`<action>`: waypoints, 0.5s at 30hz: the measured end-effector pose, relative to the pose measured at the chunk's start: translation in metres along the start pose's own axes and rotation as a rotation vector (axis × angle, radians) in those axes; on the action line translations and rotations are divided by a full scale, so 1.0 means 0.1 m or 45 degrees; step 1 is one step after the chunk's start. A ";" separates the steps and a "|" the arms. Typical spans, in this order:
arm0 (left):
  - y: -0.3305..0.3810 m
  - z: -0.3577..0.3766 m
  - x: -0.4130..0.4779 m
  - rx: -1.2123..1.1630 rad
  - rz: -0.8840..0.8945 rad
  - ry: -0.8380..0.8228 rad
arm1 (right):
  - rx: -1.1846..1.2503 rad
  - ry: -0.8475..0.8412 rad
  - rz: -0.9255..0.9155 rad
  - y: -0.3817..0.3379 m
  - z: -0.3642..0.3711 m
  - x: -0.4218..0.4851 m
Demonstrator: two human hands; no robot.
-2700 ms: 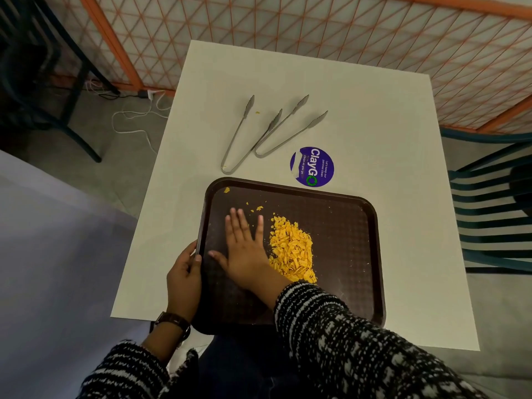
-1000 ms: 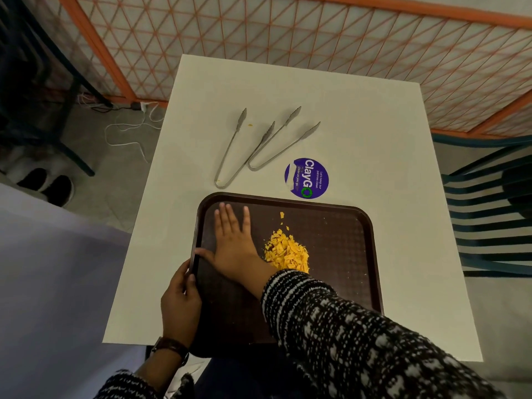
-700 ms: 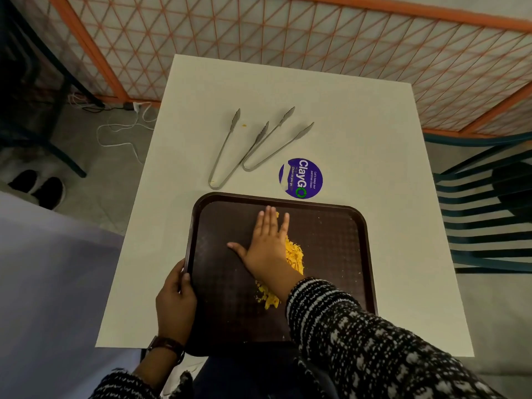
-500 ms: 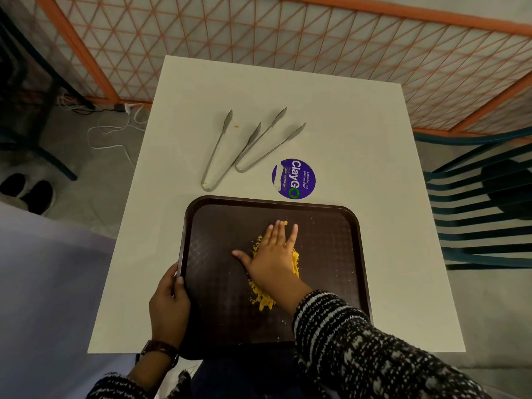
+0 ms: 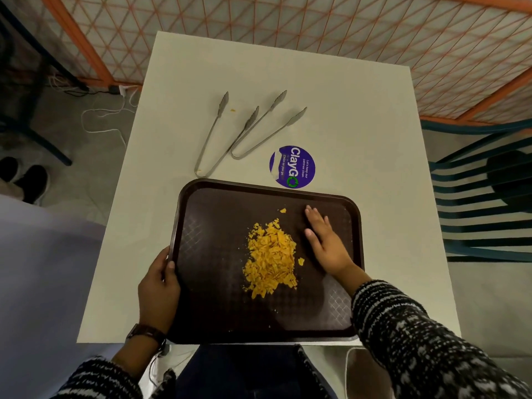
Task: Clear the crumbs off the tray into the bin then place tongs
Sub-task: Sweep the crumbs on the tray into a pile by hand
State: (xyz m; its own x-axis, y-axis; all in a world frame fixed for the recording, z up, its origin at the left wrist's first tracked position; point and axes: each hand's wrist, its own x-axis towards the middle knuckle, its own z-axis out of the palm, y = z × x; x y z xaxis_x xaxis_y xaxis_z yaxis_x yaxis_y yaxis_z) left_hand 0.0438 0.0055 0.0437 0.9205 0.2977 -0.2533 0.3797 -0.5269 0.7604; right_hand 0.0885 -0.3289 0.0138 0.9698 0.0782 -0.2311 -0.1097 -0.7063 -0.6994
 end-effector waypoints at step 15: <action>-0.05 0.03 -0.07 -0.040 -0.057 0.033 | 0.317 -0.139 -0.202 -0.55 0.57 -0.21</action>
State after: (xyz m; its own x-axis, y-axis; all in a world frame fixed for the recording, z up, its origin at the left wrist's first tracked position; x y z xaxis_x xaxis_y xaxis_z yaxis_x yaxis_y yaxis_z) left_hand 0.0355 0.0038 0.0401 0.8999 0.3407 -0.2723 0.4167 -0.4874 0.7673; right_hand 0.0620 -0.2520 0.0184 0.9513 0.2586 -0.1677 -0.0218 -0.4861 -0.8737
